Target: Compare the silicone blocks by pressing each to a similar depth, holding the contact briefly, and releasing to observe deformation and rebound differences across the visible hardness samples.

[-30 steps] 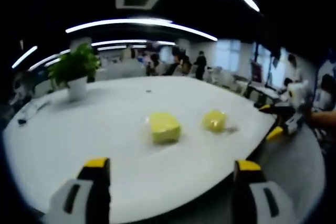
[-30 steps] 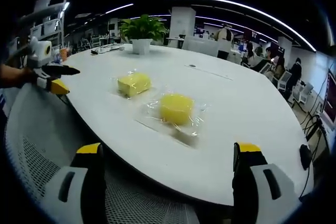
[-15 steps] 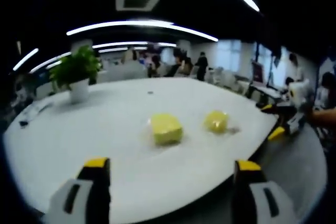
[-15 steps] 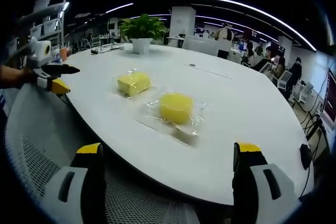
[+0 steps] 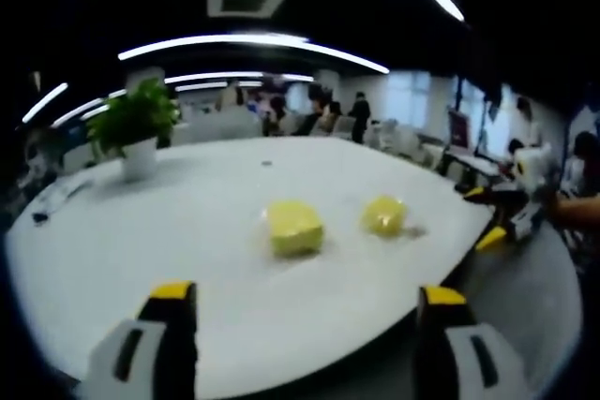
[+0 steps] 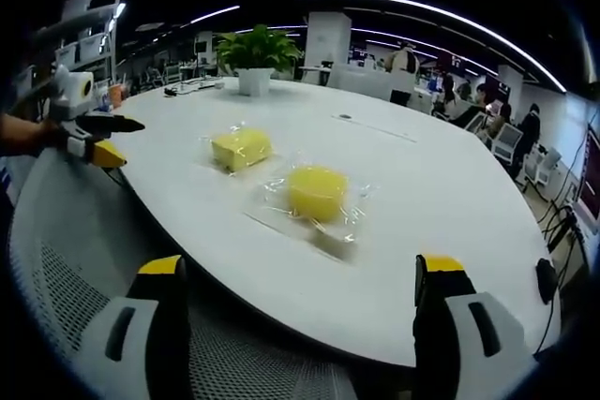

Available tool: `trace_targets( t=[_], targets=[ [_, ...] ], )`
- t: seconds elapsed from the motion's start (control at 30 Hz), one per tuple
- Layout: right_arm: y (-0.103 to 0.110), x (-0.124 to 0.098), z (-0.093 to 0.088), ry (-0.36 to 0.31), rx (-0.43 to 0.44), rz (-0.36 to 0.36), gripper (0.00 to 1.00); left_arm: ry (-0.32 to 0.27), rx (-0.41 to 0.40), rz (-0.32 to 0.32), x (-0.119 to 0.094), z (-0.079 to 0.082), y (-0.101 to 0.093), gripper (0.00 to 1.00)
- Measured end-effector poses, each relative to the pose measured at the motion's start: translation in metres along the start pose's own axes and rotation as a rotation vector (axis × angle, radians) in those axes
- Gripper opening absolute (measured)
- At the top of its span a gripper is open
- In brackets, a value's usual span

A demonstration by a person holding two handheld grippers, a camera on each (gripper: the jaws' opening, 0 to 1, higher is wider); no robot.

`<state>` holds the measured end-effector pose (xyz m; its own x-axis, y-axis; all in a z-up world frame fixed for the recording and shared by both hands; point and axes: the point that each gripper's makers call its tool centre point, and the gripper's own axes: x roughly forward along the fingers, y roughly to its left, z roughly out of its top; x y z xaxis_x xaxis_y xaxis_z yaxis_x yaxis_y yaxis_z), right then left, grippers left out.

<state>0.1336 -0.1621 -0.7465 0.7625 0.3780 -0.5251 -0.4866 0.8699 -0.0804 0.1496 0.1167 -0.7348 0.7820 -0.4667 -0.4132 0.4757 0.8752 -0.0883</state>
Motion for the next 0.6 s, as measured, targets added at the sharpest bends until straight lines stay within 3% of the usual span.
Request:
trace_targets(
  t=[0.6],
  targets=[
    [-0.0005, 0.0006, -0.0003, 0.004, -0.003, -0.003, 0.96, 0.005, -0.004, 0.016, -0.001, -0.0012, 0.0015, 1.0]
  ],
)
